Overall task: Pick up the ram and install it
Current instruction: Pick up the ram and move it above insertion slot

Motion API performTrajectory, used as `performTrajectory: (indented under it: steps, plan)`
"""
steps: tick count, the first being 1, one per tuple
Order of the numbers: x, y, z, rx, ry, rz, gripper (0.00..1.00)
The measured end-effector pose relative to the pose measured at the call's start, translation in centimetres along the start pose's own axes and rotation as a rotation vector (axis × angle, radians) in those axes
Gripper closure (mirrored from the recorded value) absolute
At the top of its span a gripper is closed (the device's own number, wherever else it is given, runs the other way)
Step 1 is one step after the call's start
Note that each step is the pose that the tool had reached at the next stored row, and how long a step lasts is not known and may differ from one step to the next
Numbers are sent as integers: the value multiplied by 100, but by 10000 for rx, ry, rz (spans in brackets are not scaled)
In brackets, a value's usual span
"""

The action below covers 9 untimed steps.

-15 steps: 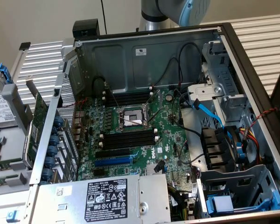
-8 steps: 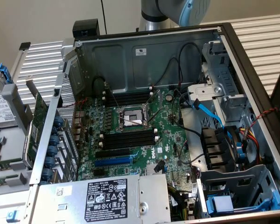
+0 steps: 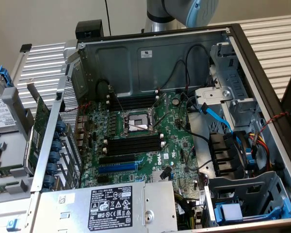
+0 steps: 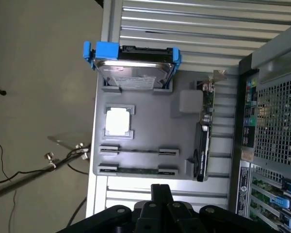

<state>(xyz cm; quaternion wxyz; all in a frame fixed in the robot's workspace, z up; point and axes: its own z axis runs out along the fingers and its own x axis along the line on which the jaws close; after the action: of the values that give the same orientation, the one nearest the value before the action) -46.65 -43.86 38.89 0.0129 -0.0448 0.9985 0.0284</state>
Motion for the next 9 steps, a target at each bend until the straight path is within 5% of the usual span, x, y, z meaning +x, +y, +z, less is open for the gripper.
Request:
performTrajectory:
  steps: [9]
  plan:
    - [0,0,5,-46,91,-1632,89]
